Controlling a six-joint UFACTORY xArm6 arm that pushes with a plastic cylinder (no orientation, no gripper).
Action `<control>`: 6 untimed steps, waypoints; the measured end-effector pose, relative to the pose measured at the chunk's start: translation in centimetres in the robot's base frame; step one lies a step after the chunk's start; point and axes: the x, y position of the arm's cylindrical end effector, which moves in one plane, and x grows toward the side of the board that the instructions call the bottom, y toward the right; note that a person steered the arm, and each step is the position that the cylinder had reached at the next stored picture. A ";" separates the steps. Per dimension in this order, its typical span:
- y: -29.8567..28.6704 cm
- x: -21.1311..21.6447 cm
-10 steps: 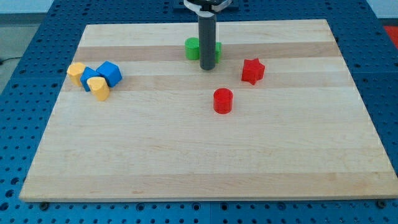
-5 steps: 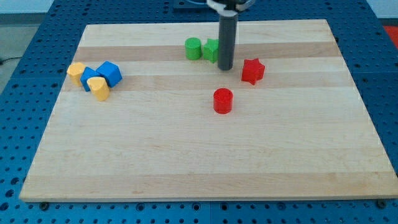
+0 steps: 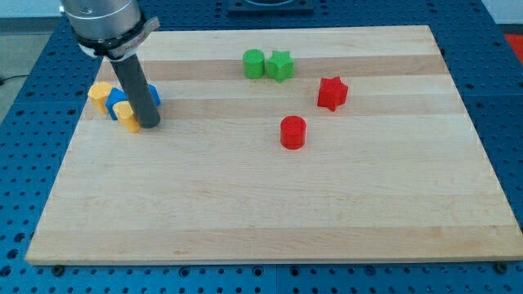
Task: Place the blue cube to the left of the green circle
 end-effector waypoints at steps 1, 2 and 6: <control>0.0 -1.7; -0.5 -2.5; -4.3 -3.1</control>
